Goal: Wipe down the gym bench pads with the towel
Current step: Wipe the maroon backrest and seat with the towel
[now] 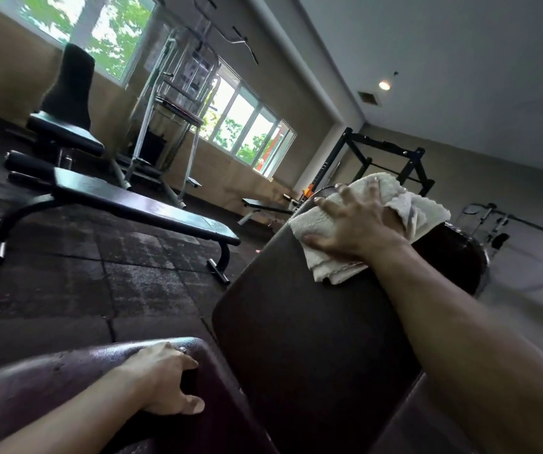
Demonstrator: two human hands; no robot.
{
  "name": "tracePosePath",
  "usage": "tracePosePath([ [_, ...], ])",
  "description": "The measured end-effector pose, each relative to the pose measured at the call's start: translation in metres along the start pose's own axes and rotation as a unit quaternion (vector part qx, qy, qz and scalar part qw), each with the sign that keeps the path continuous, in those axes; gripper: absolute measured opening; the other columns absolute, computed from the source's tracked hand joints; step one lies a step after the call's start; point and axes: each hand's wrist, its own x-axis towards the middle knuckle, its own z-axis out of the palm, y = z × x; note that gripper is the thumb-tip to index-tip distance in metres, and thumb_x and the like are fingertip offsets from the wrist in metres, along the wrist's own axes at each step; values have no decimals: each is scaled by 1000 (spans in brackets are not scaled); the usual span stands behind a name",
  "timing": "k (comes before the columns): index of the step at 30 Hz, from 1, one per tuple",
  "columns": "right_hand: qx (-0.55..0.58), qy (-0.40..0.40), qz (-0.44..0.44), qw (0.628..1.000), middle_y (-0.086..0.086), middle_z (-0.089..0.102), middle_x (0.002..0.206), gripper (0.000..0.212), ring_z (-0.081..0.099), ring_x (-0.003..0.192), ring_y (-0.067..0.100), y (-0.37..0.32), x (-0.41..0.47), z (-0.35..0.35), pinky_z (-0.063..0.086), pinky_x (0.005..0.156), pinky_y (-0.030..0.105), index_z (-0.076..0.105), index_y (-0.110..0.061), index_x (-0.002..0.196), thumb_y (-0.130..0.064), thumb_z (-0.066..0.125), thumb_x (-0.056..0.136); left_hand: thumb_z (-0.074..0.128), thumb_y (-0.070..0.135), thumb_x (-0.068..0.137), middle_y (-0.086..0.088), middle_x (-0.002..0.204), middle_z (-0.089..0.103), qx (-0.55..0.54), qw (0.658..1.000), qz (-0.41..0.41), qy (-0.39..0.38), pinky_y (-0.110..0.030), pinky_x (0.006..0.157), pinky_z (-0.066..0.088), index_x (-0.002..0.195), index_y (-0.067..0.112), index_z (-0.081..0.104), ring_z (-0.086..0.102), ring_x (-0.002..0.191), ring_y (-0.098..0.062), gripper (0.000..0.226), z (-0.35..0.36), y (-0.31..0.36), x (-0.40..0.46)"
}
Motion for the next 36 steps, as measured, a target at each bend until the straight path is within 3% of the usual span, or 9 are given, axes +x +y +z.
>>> tracePosePath([
  [5,4,12,-17,1000,13,18,166,123,4,150,53,-10,12,26,4,117,74,26,-42,157,-102,-7,55,54,86,59,9,153,39,11,1000,17,0,-32,114,33,147,38,41,36,141,-14,102,-3,0,3],
  [16,-23,-5,-69,997,17,19,165,114,8,151,51,-31,16,28,6,117,74,22,-38,158,-100,-1,65,56,85,60,5,144,51,27,999,7,-26,-34,107,42,145,38,45,45,134,-19,98,-10,4,4],
  [20,-86,14,-101,991,14,11,169,92,-4,152,50,-46,-34,19,-37,101,66,16,-37,161,-89,14,84,61,81,65,2,144,48,22,1000,-8,-21,-34,107,41,145,39,44,45,133,-19,91,-11,6,0],
  [23,-51,2,-57,997,13,12,169,88,-7,150,53,-54,-31,11,-12,117,68,21,-35,160,-85,28,88,61,82,65,1,143,49,24,999,-12,-21,-33,106,41,144,40,45,45,132,-20,91,-11,8,0],
  [27,-8,-27,-113,993,14,6,169,86,-27,143,59,-88,-62,35,-25,105,76,20,-35,160,-83,27,89,59,83,66,1,145,47,25,999,-13,-21,-34,108,40,145,40,43,40,136,-20,91,-9,7,-1],
  [30,30,-71,-181,980,6,-7,170,85,-42,139,50,-107,-115,53,-10,105,83,15,-37,161,-78,39,91,58,86,63,3,146,47,25,999,-9,-21,-35,110,39,145,40,44,39,137,-19,95,-7,5,-1],
  [33,-23,-38,-181,983,6,-6,171,84,-30,146,48,-101,-120,40,-47,75,69,15,-38,161,-80,35,91,58,86,65,3,147,46,22,999,-12,-23,-36,111,38,145,41,42,37,138,-19,94,-6,6,-1],
  [35,-22,-40,-144,988,7,-4,171,84,-26,148,50,-98,-114,32,-37,92,75,16,-37,161,-79,36,91,57,88,60,2,148,43,17,999,-17,-32,-38,111,38,145,44,42,36,139,-19,97,-7,5,0],
  [36,13,-43,-123,991,7,-5,171,84,-28,147,50,-98,-116,32,-13,111,75,17,-36,160,-78,39,91,55,90,57,2,147,43,15,999,-17,-33,-38,110,39,144,45,42,36,138,-19,99,-7,4,0],
])
